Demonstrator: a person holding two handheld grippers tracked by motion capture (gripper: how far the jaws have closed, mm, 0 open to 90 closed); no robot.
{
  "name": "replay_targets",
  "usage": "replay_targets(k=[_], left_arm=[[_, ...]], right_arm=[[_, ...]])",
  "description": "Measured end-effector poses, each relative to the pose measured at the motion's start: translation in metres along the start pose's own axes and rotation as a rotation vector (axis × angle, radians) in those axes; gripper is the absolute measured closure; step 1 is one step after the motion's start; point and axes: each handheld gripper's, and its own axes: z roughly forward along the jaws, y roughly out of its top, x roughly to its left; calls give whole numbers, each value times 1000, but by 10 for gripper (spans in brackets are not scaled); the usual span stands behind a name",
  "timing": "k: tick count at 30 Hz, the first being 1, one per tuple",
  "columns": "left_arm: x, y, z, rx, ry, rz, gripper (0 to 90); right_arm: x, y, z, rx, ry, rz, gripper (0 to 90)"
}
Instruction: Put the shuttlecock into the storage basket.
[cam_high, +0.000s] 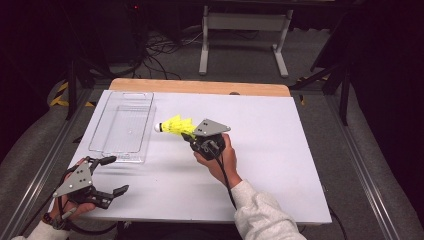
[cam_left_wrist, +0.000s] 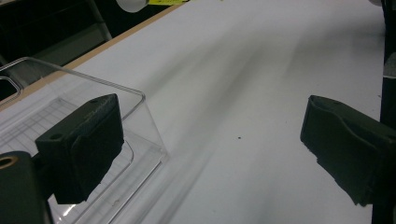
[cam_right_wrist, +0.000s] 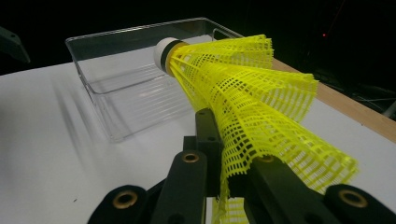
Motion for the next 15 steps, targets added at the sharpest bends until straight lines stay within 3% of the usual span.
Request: replay_targets(k=[15], left_arm=[[-1, 0, 1, -5, -1, -5, 68]], right_arm=[[11, 12, 26, 8, 46, -7, 884]])
